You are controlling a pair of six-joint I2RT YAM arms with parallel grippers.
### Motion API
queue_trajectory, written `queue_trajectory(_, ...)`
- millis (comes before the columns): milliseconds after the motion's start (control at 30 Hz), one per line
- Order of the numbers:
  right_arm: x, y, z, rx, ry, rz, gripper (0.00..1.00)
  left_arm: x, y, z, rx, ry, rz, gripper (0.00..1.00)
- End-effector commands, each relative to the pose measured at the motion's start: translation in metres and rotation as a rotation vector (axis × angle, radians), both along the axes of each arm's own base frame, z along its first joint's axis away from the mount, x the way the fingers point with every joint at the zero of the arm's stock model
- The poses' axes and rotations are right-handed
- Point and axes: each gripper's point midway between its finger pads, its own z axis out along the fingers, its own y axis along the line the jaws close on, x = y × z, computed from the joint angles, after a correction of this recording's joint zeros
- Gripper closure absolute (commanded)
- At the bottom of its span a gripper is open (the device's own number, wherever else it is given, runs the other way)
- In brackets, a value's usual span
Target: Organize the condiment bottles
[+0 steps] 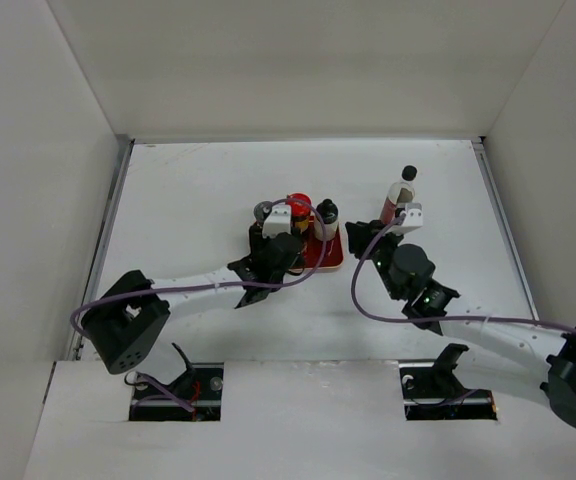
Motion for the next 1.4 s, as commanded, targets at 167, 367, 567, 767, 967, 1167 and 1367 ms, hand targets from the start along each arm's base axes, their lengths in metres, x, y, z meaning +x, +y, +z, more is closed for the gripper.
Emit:
queue_trajectory(167, -0.002, -0.017, 0.049, 0.017, -0.075, -0.048, 0.3, 0.007, -0.011, 0.023, -0.113, -0.096, 0.003, 0.37)
queue_trajectory(367, 0.002, -0.049, 0.09, -0.08, -0.061, -0.146, 0.06, -0.008, 0.001, 0.048, -0.192, -0.161, 0.003, 0.11)
queue_trajectory(567, 0.018, -0.098, 0.127, -0.139, -0.057, -0.289, 0.03, -0.035, 0.041, 0.101, -0.417, -0.336, 0.028, 0.06)
queue_trajectory(767, 0.06, -0.116, 0.112, -0.251, 0.057, -0.338, 0.0, -0.054, 0.083, 0.109, -0.532, -0.44, 0.093, 0.05)
queue_trajectory(967, 0.099, -0.124, 0.092, -0.266, 0.103, -0.344, 0.0, -0.052, 0.112, 0.097, -0.548, -0.498, 0.175, 0.05)
queue_trajectory(1167, 0.128, -0.136, 0.069, -0.271, 0.156, -0.38, 0.06, -0.052, 0.11, 0.09, -0.541, -0.491, 0.169, 0.05)
queue_trajectory(1367, 0.14, -0.138, 0.06, -0.267, 0.158, -0.396, 0.33, -0.05, 0.104, 0.086, -0.552, -0.487, 0.158, 0.05)
